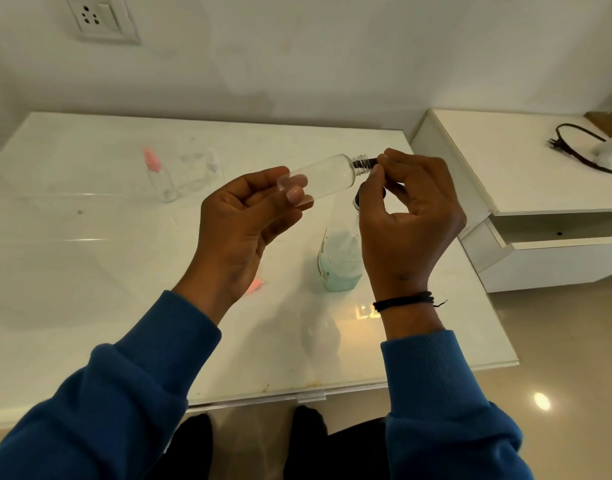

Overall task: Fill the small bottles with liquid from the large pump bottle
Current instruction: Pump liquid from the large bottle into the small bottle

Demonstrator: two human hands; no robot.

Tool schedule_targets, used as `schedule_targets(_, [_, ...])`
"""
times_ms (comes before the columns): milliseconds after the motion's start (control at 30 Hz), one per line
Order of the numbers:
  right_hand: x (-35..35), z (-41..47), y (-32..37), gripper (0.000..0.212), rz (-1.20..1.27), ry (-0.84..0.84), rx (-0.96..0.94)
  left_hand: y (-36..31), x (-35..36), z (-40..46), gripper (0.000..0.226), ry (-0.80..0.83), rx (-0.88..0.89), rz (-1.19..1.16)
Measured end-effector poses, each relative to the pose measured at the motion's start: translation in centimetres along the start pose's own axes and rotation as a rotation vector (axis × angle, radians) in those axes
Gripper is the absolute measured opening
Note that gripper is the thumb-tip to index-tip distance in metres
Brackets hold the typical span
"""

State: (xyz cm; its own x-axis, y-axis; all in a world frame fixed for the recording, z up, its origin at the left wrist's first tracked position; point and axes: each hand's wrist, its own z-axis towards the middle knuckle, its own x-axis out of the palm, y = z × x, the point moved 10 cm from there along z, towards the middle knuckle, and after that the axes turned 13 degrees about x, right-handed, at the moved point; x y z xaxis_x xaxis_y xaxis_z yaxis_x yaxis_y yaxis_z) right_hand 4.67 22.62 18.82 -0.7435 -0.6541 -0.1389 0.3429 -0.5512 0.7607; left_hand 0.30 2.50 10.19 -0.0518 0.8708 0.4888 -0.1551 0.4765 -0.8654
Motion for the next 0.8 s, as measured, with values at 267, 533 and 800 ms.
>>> schedule_targets(267, [0.17, -0.16, -0.06, 0.007, 0.01, 0.005, 0.011, 0.64, 0.08, -0.47, 0.044, -0.027, -0.078, -0.176])
schedule_targets(533, [0.17, 0.11, 0.37, 0.006, -0.014, 0.006, 0.009, 0.68, 0.07, -0.44, 0.048, -0.042, -0.07, -0.193])
schedule_targets(800, [0.01, -0.01, 0.82, 0.012, -0.026, -0.015, -0.003, 0.37, 0.26, -0.56, 0.048, -0.028, -0.074, -0.16])
